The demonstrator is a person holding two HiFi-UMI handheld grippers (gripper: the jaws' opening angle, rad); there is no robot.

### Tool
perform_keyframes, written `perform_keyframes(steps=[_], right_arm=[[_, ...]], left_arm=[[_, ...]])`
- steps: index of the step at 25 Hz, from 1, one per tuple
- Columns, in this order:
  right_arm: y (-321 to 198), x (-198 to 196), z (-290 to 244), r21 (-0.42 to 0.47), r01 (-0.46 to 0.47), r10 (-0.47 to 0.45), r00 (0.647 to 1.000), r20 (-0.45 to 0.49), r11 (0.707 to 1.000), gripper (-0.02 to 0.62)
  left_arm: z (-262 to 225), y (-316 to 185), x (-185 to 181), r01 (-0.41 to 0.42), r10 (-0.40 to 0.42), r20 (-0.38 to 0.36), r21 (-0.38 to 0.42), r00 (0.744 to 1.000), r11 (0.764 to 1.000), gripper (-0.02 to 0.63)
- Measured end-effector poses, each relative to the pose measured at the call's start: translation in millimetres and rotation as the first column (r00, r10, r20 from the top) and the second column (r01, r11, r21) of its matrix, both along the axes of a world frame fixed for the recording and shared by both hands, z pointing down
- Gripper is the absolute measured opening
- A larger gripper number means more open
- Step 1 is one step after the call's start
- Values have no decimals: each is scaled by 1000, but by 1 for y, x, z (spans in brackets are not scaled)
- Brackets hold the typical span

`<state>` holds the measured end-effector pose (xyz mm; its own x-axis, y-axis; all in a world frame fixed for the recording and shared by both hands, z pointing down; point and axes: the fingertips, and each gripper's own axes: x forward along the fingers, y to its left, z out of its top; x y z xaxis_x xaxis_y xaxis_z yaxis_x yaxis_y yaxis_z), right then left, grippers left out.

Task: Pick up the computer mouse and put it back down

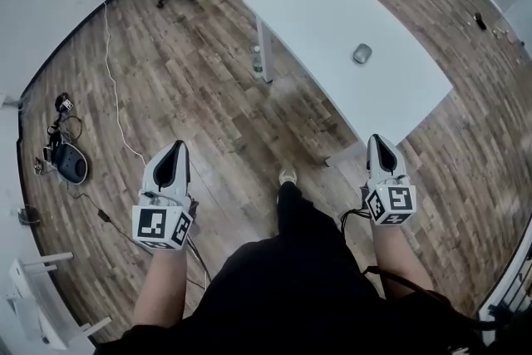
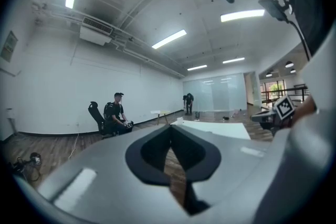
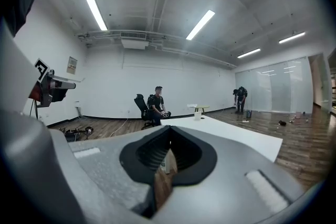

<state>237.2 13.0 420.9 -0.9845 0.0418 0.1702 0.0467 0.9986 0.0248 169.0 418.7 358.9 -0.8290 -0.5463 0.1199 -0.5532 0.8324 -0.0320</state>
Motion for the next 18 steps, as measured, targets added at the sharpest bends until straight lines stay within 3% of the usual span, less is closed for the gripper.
perform_keyframes(steps=[11, 18], right_arm=[[-46, -126, 9, -24, -6, 5, 999, -52, 1000, 2], [-72, -204, 10, 10, 12, -12, 999, -49, 1000, 2]], left_arm=[[5, -50, -130, -40, 36, -57, -75, 998, 996, 2], [-11, -80, -201, -39, 39, 2, -60, 999, 997, 2]])
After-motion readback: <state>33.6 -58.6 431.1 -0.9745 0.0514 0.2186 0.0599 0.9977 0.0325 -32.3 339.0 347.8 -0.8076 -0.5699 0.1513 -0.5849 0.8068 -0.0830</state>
